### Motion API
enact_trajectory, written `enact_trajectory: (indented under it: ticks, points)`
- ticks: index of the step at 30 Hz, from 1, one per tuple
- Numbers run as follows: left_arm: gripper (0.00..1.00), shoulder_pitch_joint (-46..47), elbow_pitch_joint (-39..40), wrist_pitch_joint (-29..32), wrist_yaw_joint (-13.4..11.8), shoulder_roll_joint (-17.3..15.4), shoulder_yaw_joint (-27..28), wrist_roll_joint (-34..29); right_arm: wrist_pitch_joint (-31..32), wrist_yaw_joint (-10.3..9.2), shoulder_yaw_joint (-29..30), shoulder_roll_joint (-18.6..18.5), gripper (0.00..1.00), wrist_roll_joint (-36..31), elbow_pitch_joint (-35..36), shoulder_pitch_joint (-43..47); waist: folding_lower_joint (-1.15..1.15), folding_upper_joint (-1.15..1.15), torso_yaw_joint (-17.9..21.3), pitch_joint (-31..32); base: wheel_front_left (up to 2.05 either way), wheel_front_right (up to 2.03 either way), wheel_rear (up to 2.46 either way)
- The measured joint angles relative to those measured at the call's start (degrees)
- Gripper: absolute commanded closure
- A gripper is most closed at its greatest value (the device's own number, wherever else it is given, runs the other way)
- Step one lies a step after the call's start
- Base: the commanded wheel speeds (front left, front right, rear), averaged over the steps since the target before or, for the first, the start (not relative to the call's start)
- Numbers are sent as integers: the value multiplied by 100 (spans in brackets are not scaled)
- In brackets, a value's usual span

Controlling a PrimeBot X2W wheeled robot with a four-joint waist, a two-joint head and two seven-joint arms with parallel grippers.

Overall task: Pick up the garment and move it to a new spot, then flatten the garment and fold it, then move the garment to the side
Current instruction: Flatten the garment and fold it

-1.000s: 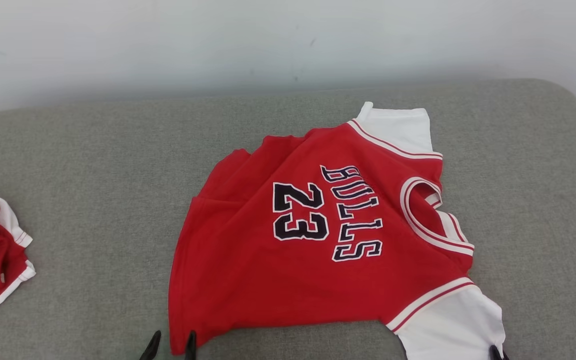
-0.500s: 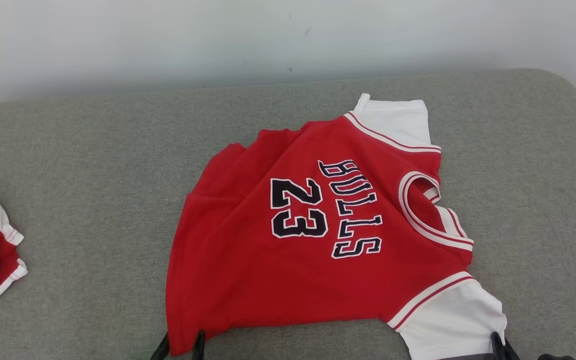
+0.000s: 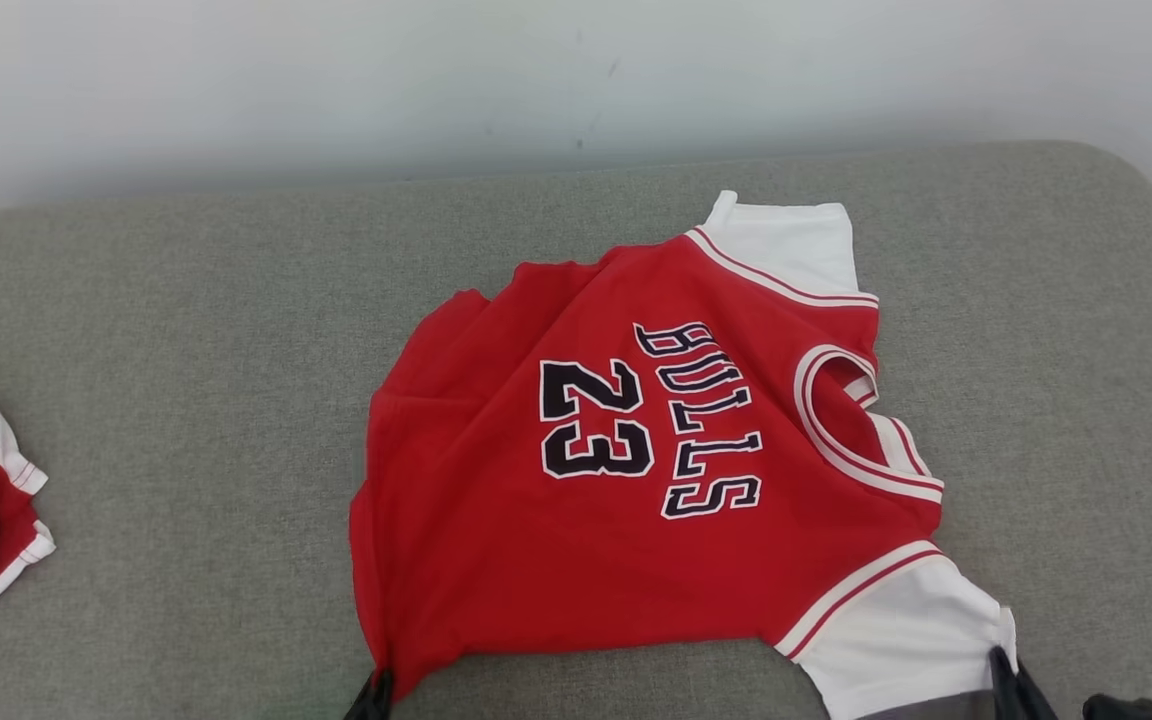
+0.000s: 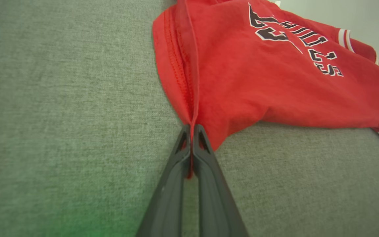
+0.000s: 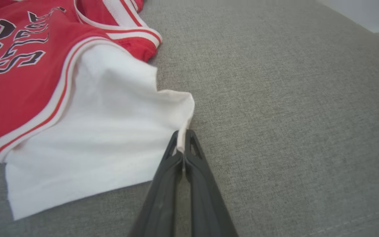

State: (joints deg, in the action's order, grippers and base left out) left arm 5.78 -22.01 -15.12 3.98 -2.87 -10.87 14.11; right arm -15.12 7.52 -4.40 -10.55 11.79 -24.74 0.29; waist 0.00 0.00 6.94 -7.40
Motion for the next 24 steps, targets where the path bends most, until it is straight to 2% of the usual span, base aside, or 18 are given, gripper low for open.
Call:
enact_trajectory:
  ticks: [5,10,16,20,24]
  points:
    - [100,7,330,0,7,2,221,-1,1,0,82,10,100,73,503,-131,0,0,26,66,0,0,0]
    - [100,112,823,1,152,-1,536,-212,1,0,3,-13,100,212,1079,-461,0,0,11,202,0,0,0]
    - [100,610,1139,1,302,-68,784,-463,1,0,-161,-235,100,409,1481,-1133,0,0,-59,415,0,0,0]
    - [100,1319,1168,1,344,-498,671,-517,0,0,-398,-499,100,500,1642,-1845,0,0,-135,507,0,0,0]
    - [100,2337,1149,1,348,-1141,305,-404,1,0,-682,-781,100,534,1686,-2719,0,0,-215,547,0,0,0]
